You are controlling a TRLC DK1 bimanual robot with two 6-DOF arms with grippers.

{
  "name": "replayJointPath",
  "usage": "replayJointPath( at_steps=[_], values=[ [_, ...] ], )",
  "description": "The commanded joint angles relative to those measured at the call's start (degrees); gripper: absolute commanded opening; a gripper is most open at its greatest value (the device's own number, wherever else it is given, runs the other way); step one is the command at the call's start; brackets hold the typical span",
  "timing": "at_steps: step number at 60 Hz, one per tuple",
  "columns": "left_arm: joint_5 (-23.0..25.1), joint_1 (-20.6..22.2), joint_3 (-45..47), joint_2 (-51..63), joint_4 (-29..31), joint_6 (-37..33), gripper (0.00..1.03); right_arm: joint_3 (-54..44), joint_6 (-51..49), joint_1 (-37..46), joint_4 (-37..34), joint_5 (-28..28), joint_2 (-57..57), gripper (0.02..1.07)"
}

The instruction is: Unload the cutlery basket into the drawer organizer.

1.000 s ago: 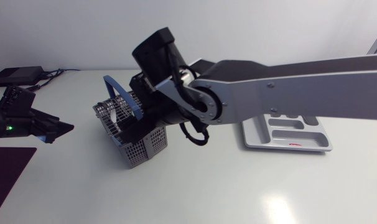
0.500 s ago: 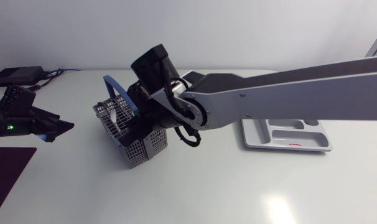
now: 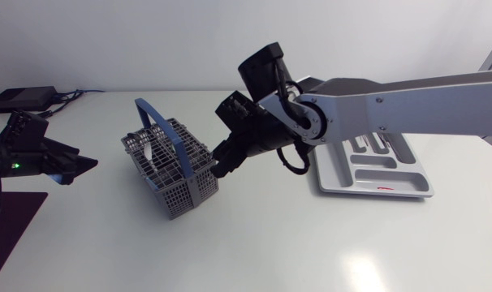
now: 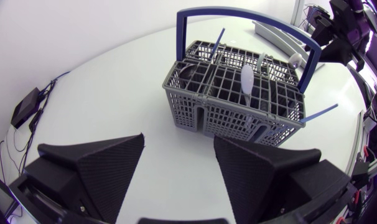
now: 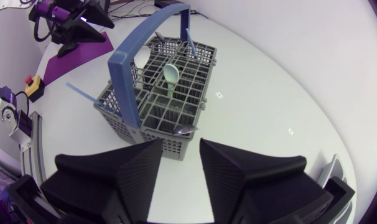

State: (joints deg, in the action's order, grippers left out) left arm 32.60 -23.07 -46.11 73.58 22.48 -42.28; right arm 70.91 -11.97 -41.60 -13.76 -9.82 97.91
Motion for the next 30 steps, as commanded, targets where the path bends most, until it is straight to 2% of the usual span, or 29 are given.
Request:
replayJointPath(
  at_steps=[1, 13, 27, 30],
  values=[
    [0.89, 0.48, 0.84, 1.04, -0.16, -1.22, 0.86, 1.59, 1.24, -2.69, -1.45, 1.12, -0.79, 0.89],
    [0.89, 0.57, 0.84, 0.95, -0.16, -1.05, 0.86, 7.48, 6.34, -5.5, -3.56, 2.79, 1.94, 0.89],
    [1.24, 0.22, 1.02, 0.95, -0.16, -1.22, 0.86, 12.14, 8.54, -9.46, -3.47, 8.15, 7.74, 0.88],
    [1.24, 0.22, 1.02, 0.95, -0.16, -1.22, 0.86, 12.67, 8.89, -9.81, -3.2, 9.03, 8.79, 0.84]
  ],
)
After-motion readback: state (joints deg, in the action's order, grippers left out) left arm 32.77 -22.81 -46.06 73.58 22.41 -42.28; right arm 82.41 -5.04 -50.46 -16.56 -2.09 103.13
